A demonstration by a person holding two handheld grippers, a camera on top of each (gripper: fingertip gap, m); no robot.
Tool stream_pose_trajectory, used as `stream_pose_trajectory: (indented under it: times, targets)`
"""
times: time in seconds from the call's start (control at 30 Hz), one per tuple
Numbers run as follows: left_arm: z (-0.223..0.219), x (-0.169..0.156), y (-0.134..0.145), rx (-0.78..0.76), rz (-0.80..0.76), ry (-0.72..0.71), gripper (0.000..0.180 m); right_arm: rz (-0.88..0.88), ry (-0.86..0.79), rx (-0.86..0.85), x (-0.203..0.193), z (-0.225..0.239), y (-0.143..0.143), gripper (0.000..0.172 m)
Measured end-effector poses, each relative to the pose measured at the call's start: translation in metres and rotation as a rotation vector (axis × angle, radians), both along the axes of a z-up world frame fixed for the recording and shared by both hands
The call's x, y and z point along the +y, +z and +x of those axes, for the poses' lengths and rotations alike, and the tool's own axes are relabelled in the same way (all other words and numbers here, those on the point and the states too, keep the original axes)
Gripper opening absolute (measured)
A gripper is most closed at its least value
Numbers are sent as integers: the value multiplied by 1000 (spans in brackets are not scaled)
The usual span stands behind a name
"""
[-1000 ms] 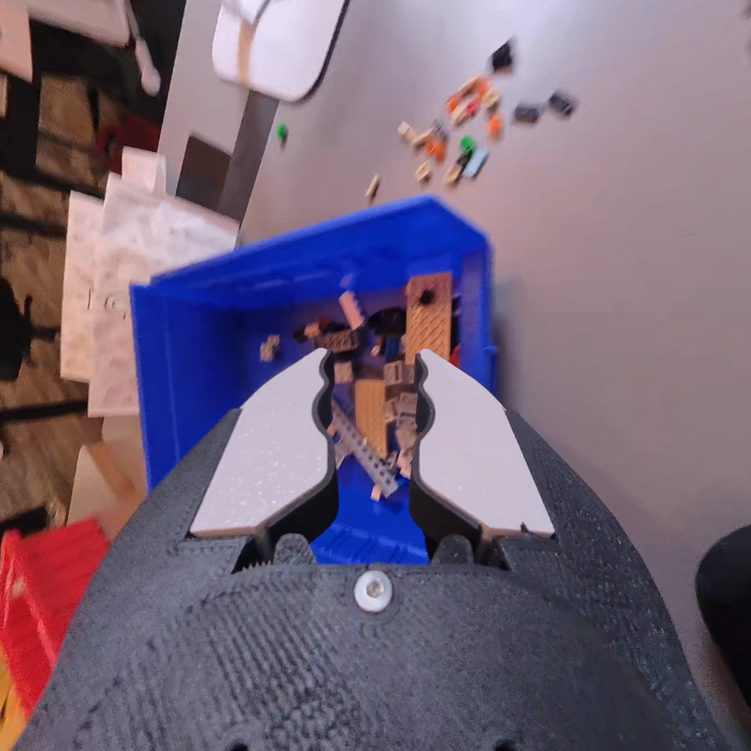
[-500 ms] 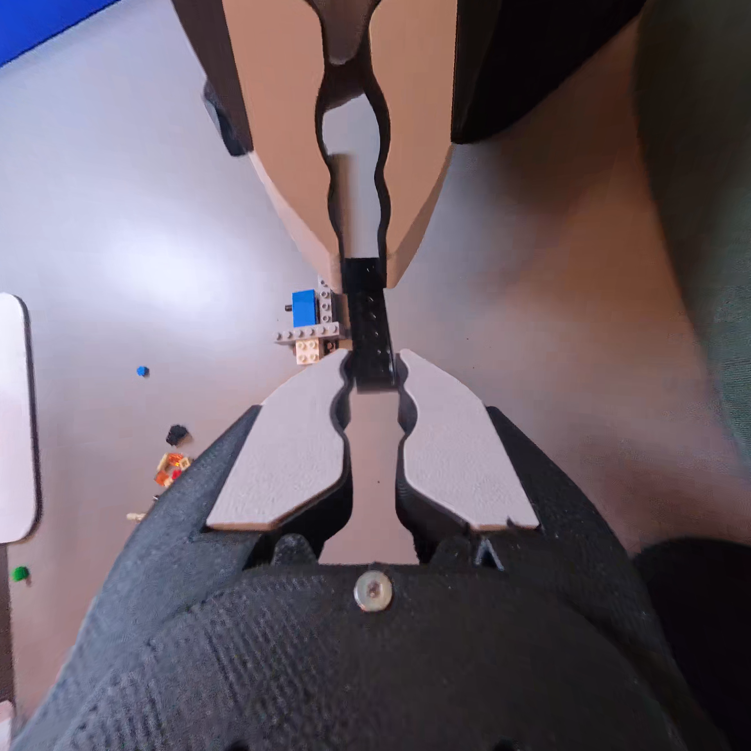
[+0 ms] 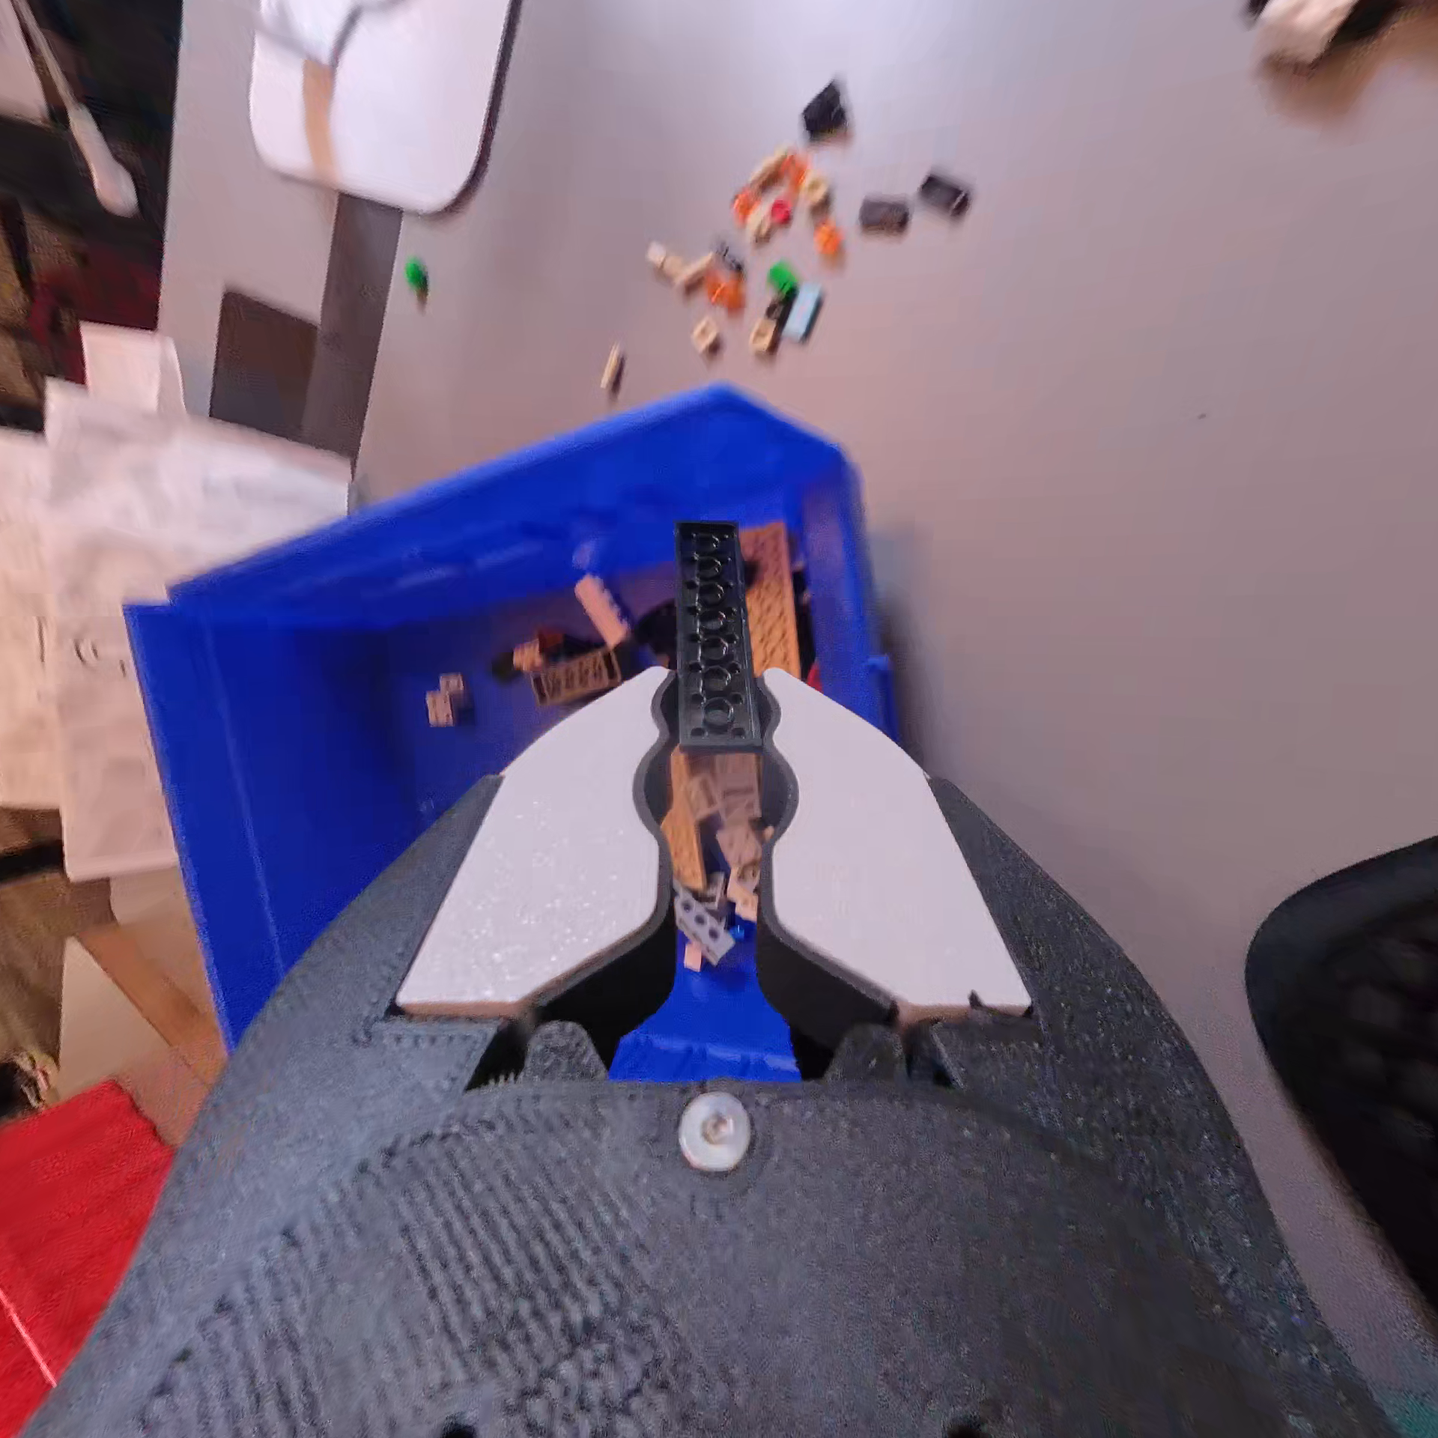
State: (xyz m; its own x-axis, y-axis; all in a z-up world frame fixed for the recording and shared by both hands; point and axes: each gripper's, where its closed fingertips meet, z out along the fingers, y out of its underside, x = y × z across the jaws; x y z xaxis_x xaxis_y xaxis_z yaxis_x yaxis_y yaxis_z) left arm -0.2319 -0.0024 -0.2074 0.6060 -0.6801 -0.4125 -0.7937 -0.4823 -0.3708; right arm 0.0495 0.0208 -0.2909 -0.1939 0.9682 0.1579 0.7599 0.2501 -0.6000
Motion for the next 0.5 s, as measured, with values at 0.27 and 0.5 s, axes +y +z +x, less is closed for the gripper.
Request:
stream_pose_trajectory:
  times: [0.27, 0.5]
  targets:
    - [14, 9, 10, -67, 121, -33, 44, 74, 32, -8, 2, -3, -7, 8]
    - [144, 2, -21, -359, 40, -383, 35, 303, 79, 142, 5, -20, 12, 8]
